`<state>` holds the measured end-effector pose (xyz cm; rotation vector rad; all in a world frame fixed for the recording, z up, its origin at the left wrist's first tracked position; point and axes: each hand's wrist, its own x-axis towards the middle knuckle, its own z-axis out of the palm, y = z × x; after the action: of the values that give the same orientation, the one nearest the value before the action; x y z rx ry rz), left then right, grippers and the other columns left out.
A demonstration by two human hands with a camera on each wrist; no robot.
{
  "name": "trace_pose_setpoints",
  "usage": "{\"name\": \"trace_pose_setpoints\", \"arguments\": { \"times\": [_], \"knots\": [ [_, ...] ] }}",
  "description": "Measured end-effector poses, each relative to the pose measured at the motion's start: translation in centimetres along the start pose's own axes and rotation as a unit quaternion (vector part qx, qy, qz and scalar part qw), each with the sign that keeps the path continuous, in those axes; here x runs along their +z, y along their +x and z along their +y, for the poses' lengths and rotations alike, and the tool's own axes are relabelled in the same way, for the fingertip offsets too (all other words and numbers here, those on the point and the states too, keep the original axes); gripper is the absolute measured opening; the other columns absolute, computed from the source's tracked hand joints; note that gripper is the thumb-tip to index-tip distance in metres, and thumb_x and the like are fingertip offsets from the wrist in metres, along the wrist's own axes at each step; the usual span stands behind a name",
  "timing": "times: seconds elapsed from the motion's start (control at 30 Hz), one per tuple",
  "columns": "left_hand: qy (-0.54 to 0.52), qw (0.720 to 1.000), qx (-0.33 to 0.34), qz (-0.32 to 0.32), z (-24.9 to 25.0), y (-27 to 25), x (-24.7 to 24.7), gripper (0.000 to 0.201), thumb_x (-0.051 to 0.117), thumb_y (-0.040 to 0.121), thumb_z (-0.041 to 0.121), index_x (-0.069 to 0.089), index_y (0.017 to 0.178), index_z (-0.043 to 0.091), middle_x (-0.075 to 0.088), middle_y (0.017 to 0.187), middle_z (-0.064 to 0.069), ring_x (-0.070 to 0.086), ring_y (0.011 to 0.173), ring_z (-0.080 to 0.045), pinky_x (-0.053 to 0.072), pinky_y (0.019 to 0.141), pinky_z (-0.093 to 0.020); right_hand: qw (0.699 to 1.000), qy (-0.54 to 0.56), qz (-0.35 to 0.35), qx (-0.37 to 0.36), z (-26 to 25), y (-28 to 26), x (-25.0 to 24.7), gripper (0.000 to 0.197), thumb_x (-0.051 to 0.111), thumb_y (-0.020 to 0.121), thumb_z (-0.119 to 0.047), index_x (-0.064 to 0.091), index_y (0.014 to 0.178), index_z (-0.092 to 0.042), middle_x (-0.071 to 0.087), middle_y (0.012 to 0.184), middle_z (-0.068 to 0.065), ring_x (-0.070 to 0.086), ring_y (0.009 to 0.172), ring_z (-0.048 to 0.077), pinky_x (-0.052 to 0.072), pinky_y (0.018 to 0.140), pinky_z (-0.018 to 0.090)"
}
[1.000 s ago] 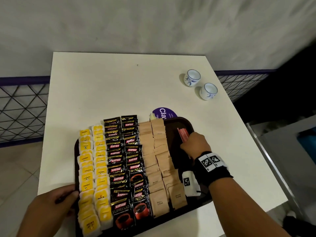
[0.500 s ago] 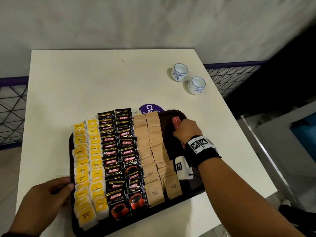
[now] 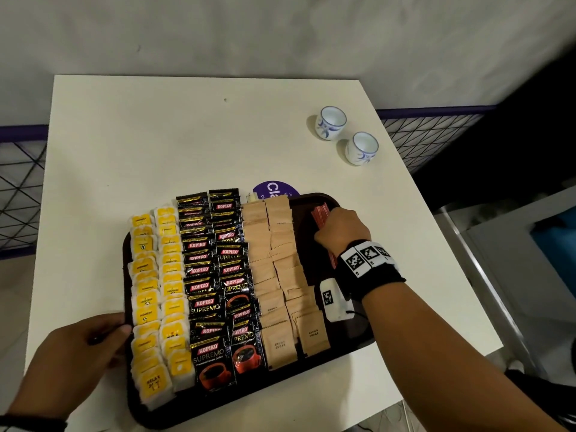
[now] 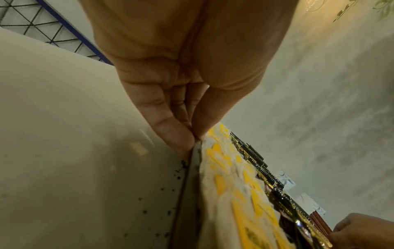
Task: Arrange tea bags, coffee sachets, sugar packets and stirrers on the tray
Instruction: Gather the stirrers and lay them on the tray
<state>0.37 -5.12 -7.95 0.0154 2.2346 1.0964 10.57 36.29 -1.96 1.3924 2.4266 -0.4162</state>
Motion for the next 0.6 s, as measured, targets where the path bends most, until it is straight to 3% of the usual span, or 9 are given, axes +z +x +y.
{"name": "trace_pose_setpoints", "arguments": {
  "times": [0.27,0.6],
  "knots": [
    [0.005,1.0,0.015,-0.012,0.1,-0.1,-0.1,0.035,0.067,0.09,0.014,0.072,0.088,0.049,0.076,0.08,0.007,0.074,0.069,-0.02,0.058,0.076,-0.051,1.0,-0.007,0.017,0.016,0.4,0.3,0.8,0.053,0.077,0.079,-0.04,0.06,0.118,-0.008,0.061,0.118,0.012,0.063,0.105,0.031,0.055,0.088,0.044],
    [0.005,1.0,0.014,-0.017,0.3,-0.2,0.0,0.036,0.065,0.091,0.017,0.071,0.087,0.052,0.076,0.082,0.01,0.074,0.07,-0.02,0.058,0.075,-0.051,1.0,-0.001,0.022,-0.018,1.6,0.5,0.8,0.063,0.078,0.073,-0.054,0.058,0.114,-0.011,0.058,0.116,0.01,0.059,0.107,0.029,0.051,0.083,0.042]
  ]
}}
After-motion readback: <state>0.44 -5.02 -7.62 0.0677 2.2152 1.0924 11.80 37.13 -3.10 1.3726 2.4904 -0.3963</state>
